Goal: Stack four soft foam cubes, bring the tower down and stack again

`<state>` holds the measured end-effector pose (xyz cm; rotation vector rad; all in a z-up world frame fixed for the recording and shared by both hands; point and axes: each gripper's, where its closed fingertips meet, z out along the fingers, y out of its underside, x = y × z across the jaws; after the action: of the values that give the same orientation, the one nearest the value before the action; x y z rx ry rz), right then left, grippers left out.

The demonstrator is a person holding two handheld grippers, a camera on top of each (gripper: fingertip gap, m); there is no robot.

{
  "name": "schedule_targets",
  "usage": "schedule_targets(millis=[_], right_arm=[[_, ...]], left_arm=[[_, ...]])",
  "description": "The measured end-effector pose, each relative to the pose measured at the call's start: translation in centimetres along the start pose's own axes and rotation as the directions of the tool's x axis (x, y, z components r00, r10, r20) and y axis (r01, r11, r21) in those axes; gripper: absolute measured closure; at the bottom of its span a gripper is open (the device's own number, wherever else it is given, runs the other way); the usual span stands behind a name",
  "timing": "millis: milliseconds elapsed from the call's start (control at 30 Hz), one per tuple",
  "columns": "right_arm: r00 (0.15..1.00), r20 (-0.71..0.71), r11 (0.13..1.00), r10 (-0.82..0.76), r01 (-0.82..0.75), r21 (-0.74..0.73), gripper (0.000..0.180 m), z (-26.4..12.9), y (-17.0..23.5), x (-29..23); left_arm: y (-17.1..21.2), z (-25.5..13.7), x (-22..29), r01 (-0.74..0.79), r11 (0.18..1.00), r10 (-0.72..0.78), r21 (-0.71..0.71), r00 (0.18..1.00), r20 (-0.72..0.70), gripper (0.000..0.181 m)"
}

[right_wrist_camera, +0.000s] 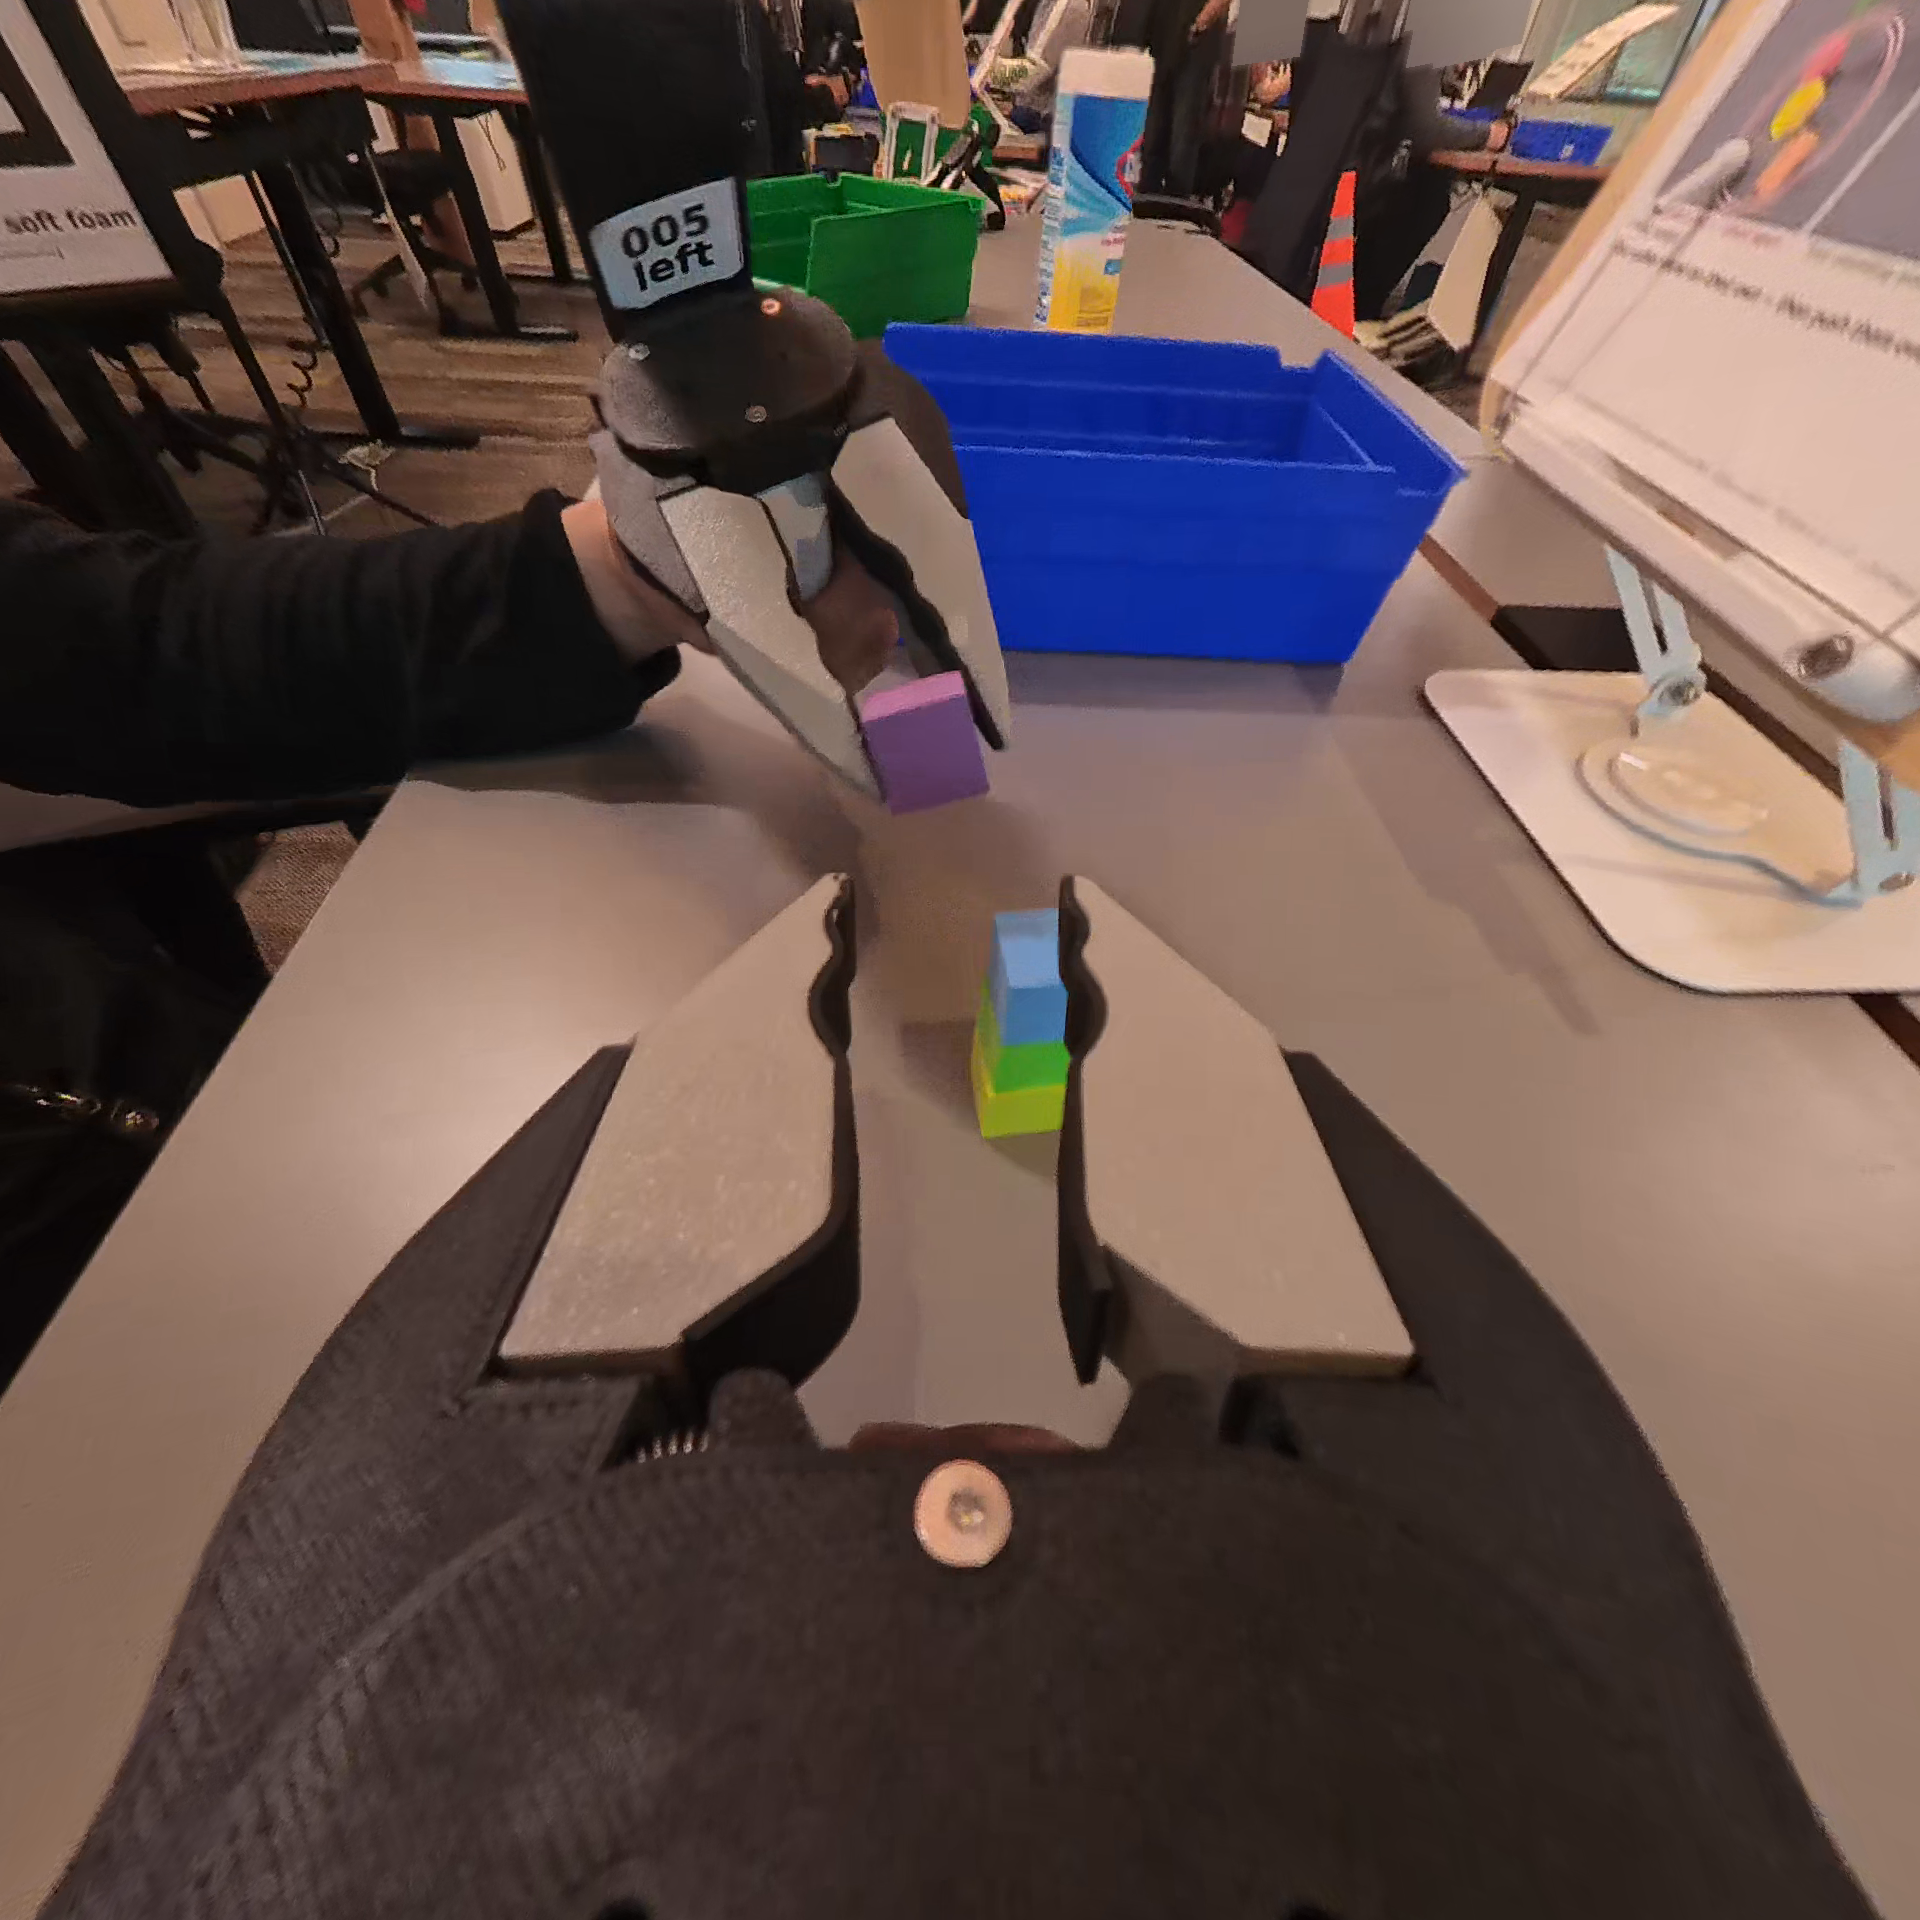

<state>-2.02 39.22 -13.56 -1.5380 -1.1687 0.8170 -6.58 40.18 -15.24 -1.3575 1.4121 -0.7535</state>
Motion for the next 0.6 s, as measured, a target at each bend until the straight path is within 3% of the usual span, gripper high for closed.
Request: schedule_targets(millis=[133,600], right_arm=[[0.998,0.008,0.998,-0.065,0.065,-0.013,0.144,1.2,-1.0,-1.5],[0.993,0.018,0.986,-0.117,0.118,-0.118,0.149,4.2,0.5,-2.9]], left_arm=[[0.2,0.6,1.2,-0.073,0.997,0.073,-0.030,0.997,-0.002,0.152],[0.1,1.2,2.3,-0.096,0.995,0.095,-0.032,0.995,-0.020,0.152]])
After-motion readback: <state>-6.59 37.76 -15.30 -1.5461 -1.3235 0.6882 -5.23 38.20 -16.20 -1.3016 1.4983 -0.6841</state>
